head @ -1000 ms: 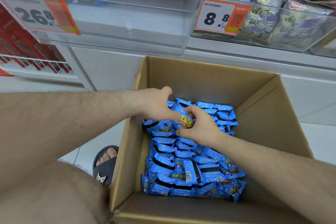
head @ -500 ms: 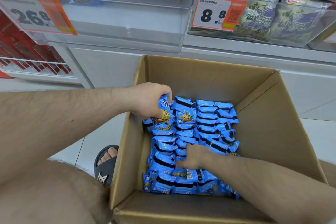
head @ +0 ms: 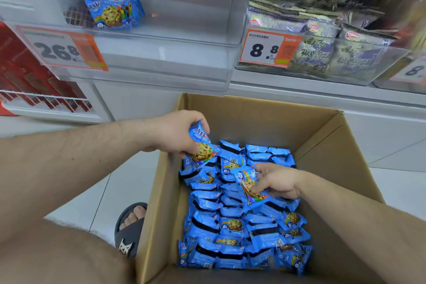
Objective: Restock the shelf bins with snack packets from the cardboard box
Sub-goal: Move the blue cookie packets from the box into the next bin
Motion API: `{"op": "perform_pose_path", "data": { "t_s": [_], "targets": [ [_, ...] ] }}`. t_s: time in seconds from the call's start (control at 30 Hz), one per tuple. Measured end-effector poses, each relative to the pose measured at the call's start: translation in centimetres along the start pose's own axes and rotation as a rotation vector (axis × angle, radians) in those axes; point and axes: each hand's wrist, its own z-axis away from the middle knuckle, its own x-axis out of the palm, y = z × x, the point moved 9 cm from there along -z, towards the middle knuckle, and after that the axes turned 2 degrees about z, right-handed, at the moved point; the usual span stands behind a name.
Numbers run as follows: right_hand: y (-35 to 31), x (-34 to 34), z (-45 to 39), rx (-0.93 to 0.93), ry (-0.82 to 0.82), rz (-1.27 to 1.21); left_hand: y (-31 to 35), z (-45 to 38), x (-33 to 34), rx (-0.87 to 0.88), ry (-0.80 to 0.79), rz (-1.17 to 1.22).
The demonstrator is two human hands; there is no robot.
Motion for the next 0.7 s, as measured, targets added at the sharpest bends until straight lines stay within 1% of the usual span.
{"op": "perform_pose_path", "data": {
  "t_s": [0.1, 0.17, 0.23, 0.33, 0.47, 0.57, 0.7],
  "targets": [
    [-4.6, 0.5, 3.0, -0.180, -0.127, -0.134, 0.2, 0.2, -0.3, 0.008, -0.020, 0.076],
    [-7.2, 0.9, 4.8, -0.255, -0.173, -0.221, 0.6, 0.5, -0.5, 0.012, -0.033, 0.119],
    [-9.3, 1.0, 6.1, -0.309, -0.134, -0.234, 1.1, 0.9, -0.6, 0.028, -0.045, 0.156],
    [-11.9, 1.2, 7.9, -0.382, -0.038, -0.168, 1.5, 1.6, -0.7, 0.037, -0.082, 0.209],
    [-15.0, 2.0, 10.4, -0.518, -0.004, -0.138, 1.8, 2.5, -1.1, 0.048, -0.131, 0.230],
    [-17.1, 2.2, 11.9, -0.609, 0.039, -0.129, 2.2, 3.1, -1.0, 0.089, -0.189, 0.295],
    [-19.5, 2.5, 12.8, -0.670, 0.129, -0.029, 3.5, 3.8, -1.0, 0.160, -0.244, 0.380]
  ]
}}
